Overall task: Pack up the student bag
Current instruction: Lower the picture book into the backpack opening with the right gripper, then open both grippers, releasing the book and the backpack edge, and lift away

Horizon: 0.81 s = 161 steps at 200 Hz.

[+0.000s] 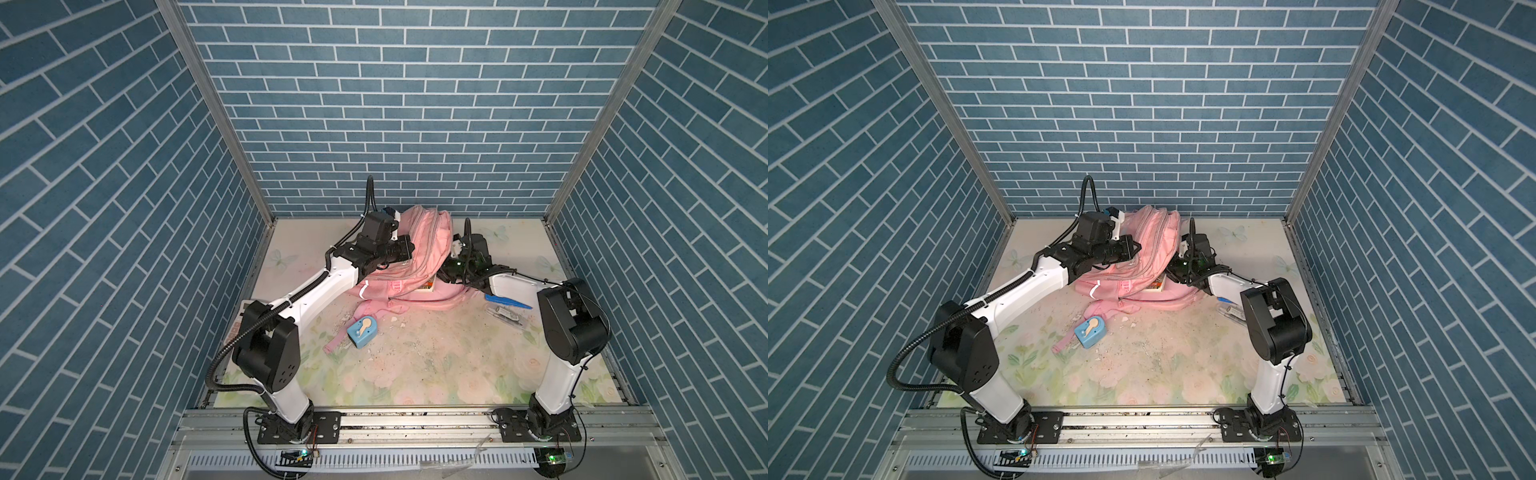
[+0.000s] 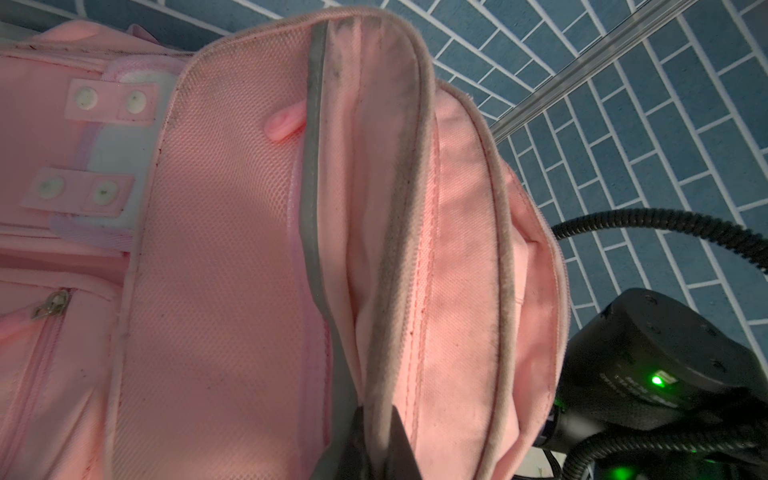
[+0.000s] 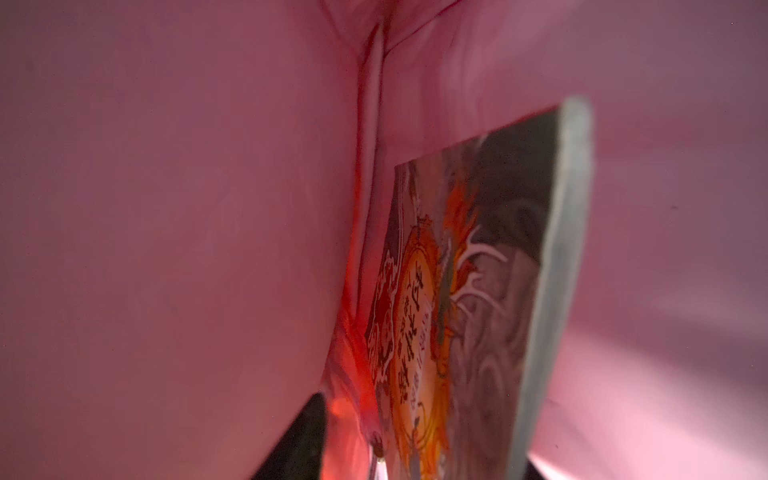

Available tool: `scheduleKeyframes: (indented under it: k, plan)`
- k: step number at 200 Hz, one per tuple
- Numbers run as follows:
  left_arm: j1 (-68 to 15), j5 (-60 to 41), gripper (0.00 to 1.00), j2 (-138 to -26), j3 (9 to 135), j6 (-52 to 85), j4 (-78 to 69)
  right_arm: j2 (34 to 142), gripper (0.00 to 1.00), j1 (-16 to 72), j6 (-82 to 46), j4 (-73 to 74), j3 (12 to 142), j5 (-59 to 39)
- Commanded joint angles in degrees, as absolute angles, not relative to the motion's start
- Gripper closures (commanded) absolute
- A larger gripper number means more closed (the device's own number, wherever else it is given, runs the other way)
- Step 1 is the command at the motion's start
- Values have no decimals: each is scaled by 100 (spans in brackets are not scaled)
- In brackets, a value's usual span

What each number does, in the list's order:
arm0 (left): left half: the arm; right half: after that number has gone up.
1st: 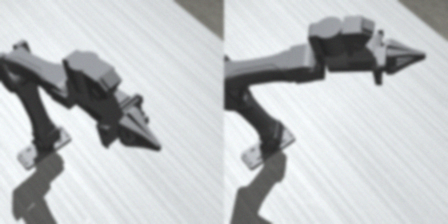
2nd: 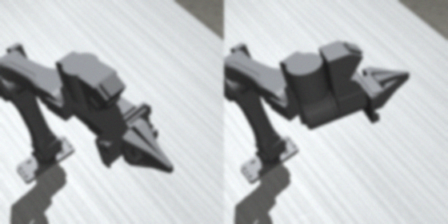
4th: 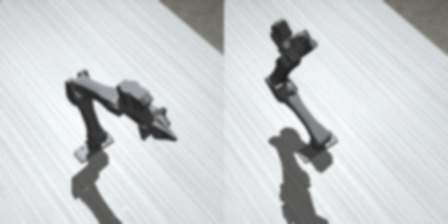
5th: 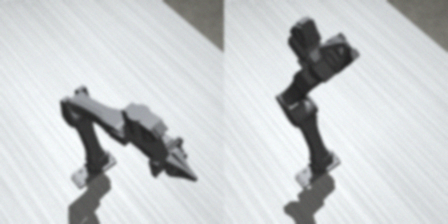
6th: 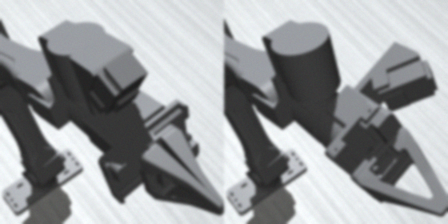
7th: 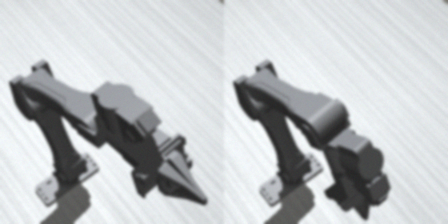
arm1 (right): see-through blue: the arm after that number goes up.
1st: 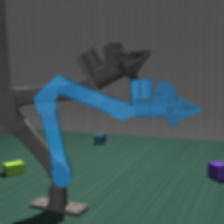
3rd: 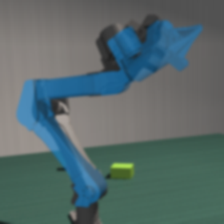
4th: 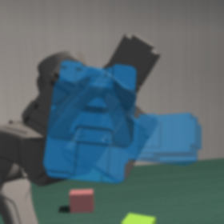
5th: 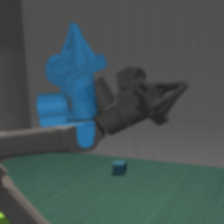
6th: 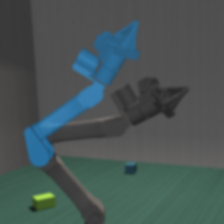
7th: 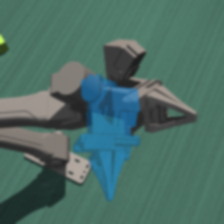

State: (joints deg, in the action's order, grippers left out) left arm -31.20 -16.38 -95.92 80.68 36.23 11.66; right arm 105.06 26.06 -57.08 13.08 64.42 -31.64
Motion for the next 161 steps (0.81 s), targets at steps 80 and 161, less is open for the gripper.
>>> scheduleKeyframes:
  k: [80,161]
  plan:
    - [-3098,-1119,100,-9089,7576,4028,-359,8786,28,1446,-4345,-719,6115,-2763]
    - [-3431,-783,100,-9801,8073,4244,-620,8001,29,755,-3831,-1130,5968,-3238]
